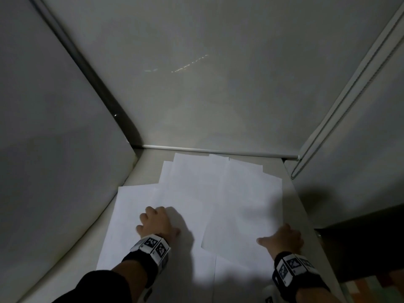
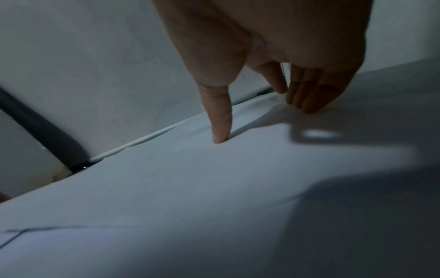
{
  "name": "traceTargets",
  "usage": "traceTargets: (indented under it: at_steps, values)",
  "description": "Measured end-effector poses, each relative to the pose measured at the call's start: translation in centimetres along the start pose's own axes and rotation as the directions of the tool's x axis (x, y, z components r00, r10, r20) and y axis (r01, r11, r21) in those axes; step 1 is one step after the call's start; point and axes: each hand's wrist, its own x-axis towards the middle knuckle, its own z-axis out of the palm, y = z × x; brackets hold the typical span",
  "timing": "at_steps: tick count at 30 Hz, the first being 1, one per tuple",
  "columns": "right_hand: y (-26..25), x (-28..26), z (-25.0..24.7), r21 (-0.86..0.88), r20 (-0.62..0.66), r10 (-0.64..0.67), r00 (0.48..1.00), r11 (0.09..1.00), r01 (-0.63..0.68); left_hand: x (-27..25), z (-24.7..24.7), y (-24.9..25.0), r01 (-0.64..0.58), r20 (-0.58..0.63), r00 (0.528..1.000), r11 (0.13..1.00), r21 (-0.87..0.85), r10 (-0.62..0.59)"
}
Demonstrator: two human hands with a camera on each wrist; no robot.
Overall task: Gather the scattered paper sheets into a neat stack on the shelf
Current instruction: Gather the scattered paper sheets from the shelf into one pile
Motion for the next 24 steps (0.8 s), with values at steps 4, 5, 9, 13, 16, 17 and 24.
traceTargets:
  at_steps: [4, 5, 9, 13, 16, 17, 24]
  values:
    - [-0.1, 0.4, 0.1, 0.033, 0.035, 0.0, 0.999, 0.999, -0.001, -0.2, -0.2, -2.0, 0.155, -0.057, 0.985, 0.984, -0.086, -0.16]
    - [-0.1, 0.5, 0.0, 0.014, 0.038, -0.006, 0.999, 1.0, 0.005, -0.1, -0.2, -2.3, 0.17, -0.057, 0.983, 0.979, -0.109, -0.177]
    - [0.0, 0.8, -0.4, -0.088, 0.049, -0.029, 0.998, 0.996, 0.034, 0.2, -0.5, -2.9, 0.167, -0.004, 0.986, 0.975, -0.149, -0.169]
    - [0.2, 1.4, -0.5, -0.055, 0.04, -0.013, 0.999, 0.998, 0.015, 0.5, -1.1, -3.6, 0.127, 0.043, 0.992, 0.97, -0.209, -0.121]
    - [0.3, 1.7, -0.5, -0.012, 0.02, -0.008, 1.0, 1.0, 0.008, 0.5, -1.6, -4.3, 0.094, 0.03, 0.995, 0.976, -0.195, -0.09]
    - [0.3, 1.8, -0.4, -0.016, 0.014, -0.007, 1.0, 1.0, 0.008, 0.7, -1.6, -4.6, 0.075, 0.018, 0.997, 0.978, -0.195, -0.073]
    - [0.1, 2.7, -0.7, 0.055, 0.015, 0.027, 1.0, 0.998, -0.028, 0.8, -1.9, -6.2, -0.085, -0.205, 0.979, 0.929, -0.361, 0.009]
